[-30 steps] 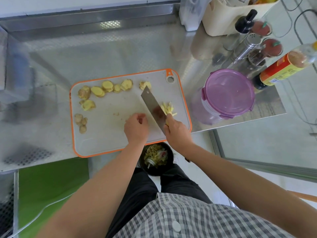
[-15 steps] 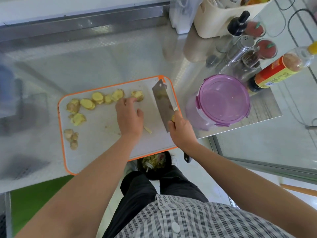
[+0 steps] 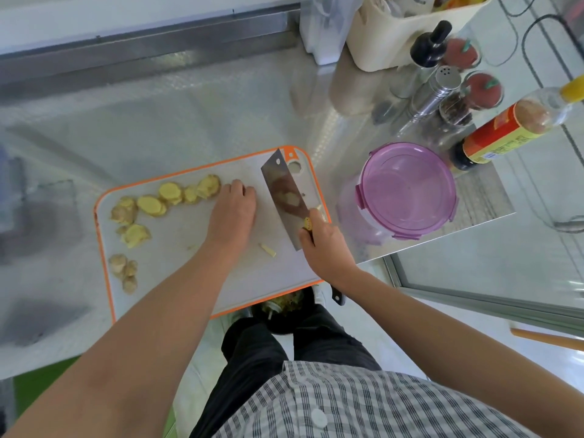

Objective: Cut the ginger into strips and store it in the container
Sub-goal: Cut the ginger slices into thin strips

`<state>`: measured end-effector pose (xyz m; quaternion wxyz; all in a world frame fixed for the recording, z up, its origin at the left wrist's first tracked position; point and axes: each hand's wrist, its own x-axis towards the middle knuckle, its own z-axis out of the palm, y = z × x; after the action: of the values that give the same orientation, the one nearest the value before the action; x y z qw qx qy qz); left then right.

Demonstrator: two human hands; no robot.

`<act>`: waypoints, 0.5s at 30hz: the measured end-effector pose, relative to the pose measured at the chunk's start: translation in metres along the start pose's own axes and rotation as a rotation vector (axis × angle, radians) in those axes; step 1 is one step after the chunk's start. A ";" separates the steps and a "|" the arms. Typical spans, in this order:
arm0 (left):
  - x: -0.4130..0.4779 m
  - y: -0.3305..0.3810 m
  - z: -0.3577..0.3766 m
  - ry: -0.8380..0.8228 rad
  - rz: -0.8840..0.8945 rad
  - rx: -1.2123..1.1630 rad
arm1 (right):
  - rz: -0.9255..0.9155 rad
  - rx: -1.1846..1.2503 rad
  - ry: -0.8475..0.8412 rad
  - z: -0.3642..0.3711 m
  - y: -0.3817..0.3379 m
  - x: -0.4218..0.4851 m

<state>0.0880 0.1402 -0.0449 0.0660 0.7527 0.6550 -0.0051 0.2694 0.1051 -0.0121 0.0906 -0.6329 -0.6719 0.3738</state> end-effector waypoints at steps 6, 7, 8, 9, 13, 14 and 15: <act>-0.038 -0.008 0.001 0.082 -0.082 -0.030 | -0.090 0.004 -0.101 0.022 -0.010 -0.026; -0.045 -0.008 0.001 0.086 -0.097 -0.020 | -0.109 0.012 -0.116 0.026 -0.012 -0.031; -0.052 -0.009 0.002 0.084 -0.102 -0.011 | -0.129 0.010 -0.135 0.031 -0.012 -0.035; -0.059 -0.008 0.003 0.082 -0.105 -0.005 | -0.133 -0.003 -0.150 0.034 -0.012 -0.038; -0.081 -0.002 0.009 0.079 -0.099 0.032 | -0.079 -0.076 -0.158 0.032 -0.001 -0.038; -0.084 0.001 0.010 0.080 -0.085 0.015 | -0.055 -0.096 -0.132 0.029 0.003 -0.037; -0.085 0.005 0.012 0.082 -0.060 -0.010 | -0.023 -0.115 -0.094 0.026 0.005 -0.036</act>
<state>0.0820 0.0547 -0.0481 0.0429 0.7319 0.6796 0.0269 0.2646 0.0621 -0.0207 0.0268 -0.6111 -0.7030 0.3629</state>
